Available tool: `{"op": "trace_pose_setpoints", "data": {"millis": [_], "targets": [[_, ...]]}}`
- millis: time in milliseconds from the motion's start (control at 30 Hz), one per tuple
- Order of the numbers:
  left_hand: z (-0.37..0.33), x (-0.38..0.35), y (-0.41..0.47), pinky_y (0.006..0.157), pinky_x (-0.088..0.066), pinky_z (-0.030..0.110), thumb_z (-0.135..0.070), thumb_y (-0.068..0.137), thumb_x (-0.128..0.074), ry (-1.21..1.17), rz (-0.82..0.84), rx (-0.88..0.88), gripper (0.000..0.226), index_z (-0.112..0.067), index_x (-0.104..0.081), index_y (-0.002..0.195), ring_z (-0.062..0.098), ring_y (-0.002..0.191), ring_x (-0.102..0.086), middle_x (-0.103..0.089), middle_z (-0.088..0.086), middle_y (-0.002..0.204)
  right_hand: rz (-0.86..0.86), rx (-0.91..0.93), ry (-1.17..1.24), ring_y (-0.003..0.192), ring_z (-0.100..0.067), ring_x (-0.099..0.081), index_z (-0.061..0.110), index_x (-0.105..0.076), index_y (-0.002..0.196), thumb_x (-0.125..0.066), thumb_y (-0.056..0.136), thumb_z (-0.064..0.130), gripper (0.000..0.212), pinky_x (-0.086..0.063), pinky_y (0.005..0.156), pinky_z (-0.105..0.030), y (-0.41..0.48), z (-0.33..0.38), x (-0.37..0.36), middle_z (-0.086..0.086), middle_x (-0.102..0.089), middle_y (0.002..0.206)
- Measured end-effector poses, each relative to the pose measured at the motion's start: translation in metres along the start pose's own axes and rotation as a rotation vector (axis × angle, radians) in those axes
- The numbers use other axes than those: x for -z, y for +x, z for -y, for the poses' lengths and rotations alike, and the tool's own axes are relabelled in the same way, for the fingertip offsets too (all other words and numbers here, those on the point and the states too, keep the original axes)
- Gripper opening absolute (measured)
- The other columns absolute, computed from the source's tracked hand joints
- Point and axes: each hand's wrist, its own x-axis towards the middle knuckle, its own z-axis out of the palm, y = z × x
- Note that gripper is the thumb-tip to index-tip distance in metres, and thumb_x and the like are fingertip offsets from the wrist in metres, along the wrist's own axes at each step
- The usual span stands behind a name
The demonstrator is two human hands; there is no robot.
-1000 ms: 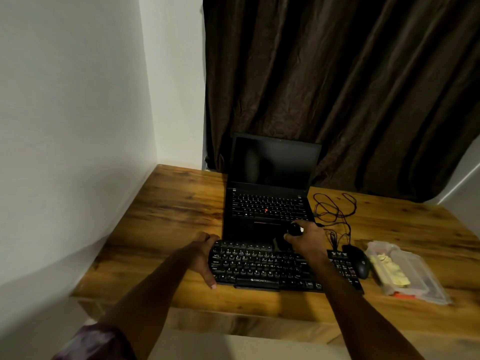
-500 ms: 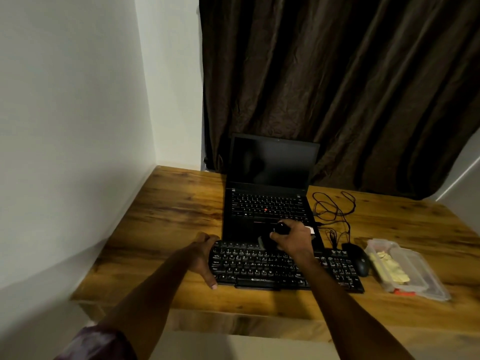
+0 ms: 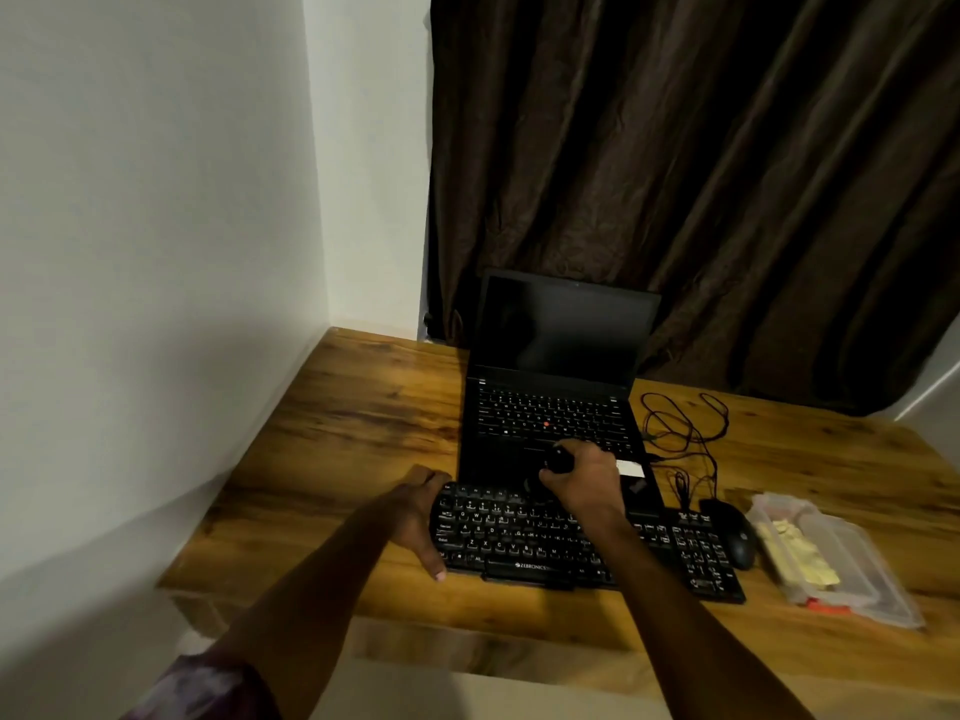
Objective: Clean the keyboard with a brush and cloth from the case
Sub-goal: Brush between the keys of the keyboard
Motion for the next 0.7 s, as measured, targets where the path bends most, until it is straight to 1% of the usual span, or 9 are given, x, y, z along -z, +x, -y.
{"op": "trace_pose_setpoints", "data": {"millis": [100, 167, 200, 267, 367, 500, 567, 600, 700], "targets": [[0.001, 0.000, -0.001, 0.116, -0.034, 0.047, -0.065, 0.030, -0.091, 0.000, -0.006, -0.010, 0.157, -0.026, -0.007, 0.157, 0.031, 0.146, -0.021, -0.011, 0.001, 0.160, 0.024, 0.029, 0.041, 0.081, -0.010, -0.070, 0.020, -0.071, 0.114, -0.082, 0.078, 0.020, 0.038, -0.062, 0.074, -0.029, 0.002, 0.011, -0.013, -0.002, -0.074, 0.098], [0.001, 0.001, -0.002, 0.117, -0.034, 0.047, -0.069, 0.026, -0.089, 0.011, -0.010, -0.022, 0.160, -0.026, -0.008, 0.157, 0.030, 0.146, -0.021, -0.013, 0.000, 0.158, 0.047, -0.013, 0.090, 0.081, -0.013, -0.070, 0.019, -0.070, 0.114, -0.083, 0.076, 0.020, 0.040, -0.063, 0.070, -0.034, 0.004, 0.010, -0.015, -0.004, -0.073, 0.100], [0.000, 0.001, -0.003, 0.117, -0.034, 0.046, -0.068, 0.027, -0.090, 0.015, -0.010, -0.022, 0.160, -0.026, -0.008, 0.158, 0.029, 0.145, -0.021, -0.013, 0.001, 0.158, 0.049, -0.042, 0.109, 0.080, -0.014, -0.071, 0.017, -0.070, 0.114, -0.084, 0.075, 0.020, 0.041, -0.063, 0.068, -0.035, 0.005, 0.008, -0.012, -0.004, -0.072, 0.100], [-0.002, 0.001, -0.005, 0.116, -0.034, 0.045, -0.059, 0.036, -0.095, 0.014, -0.018, -0.021, 0.153, -0.024, -0.009, 0.158, 0.029, 0.145, -0.021, -0.012, 0.001, 0.158, 0.038, -0.070, 0.102, 0.079, -0.014, -0.071, 0.015, -0.069, 0.116, -0.085, 0.075, 0.019, 0.044, -0.063, 0.068, -0.037, 0.005, 0.002, -0.007, -0.004, -0.072, 0.100], [-0.003, 0.001, -0.007, 0.116, -0.035, 0.045, -0.063, 0.032, -0.093, 0.007, -0.024, -0.027, 0.155, -0.026, -0.011, 0.157, 0.029, 0.145, -0.021, -0.013, 0.001, 0.158, 0.000, -0.055, 0.020, 0.083, -0.012, -0.069, 0.016, -0.067, 0.119, -0.083, 0.077, 0.019, 0.044, -0.063, 0.074, -0.036, 0.003, -0.007, -0.001, -0.004, -0.073, 0.103], [-0.004, 0.003, -0.009, 0.116, -0.035, 0.045, -0.061, 0.036, -0.092, 0.004, -0.015, -0.023, 0.151, -0.025, -0.010, 0.158, 0.029, 0.145, -0.022, -0.013, 0.001, 0.158, -0.004, -0.013, -0.059, 0.087, -0.014, -0.069, 0.022, -0.066, 0.120, -0.081, 0.078, 0.023, 0.044, -0.062, 0.077, -0.035, -0.001, 0.007, -0.005, -0.003, -0.072, 0.103], [-0.005, 0.003, -0.010, 0.116, -0.035, 0.045, -0.064, 0.033, -0.090, 0.013, -0.016, -0.020, 0.153, -0.026, -0.010, 0.157, 0.029, 0.145, -0.022, -0.013, 0.001, 0.158, 0.020, 0.025, -0.044, 0.088, -0.015, -0.070, 0.024, -0.068, 0.117, -0.081, 0.076, 0.026, 0.043, -0.061, 0.079, -0.035, -0.002, 0.019, -0.014, -0.002, -0.073, 0.101], [-0.006, 0.004, -0.010, 0.116, -0.034, 0.044, -0.063, 0.035, -0.092, 0.016, -0.018, -0.020, 0.151, -0.026, -0.010, 0.157, 0.029, 0.145, -0.022, -0.013, 0.000, 0.158, 0.033, 0.032, -0.028, 0.088, -0.015, -0.070, 0.025, -0.069, 0.116, -0.081, 0.075, 0.026, 0.042, -0.061, 0.080, -0.034, -0.003, 0.025, -0.019, -0.001, -0.072, 0.101], [-0.007, 0.002, -0.010, 0.116, -0.033, 0.041, -0.054, 0.043, -0.096, 0.037, -0.031, -0.018, 0.146, -0.025, -0.009, 0.158, 0.028, 0.145, -0.022, -0.013, 0.000, 0.159, 0.082, 0.011, 0.082, 0.081, -0.012, -0.071, 0.023, -0.071, 0.108, -0.083, 0.075, 0.023, 0.036, -0.062, 0.073, -0.033, -0.007, 0.038, -0.034, 0.000, -0.073, 0.096]]}}
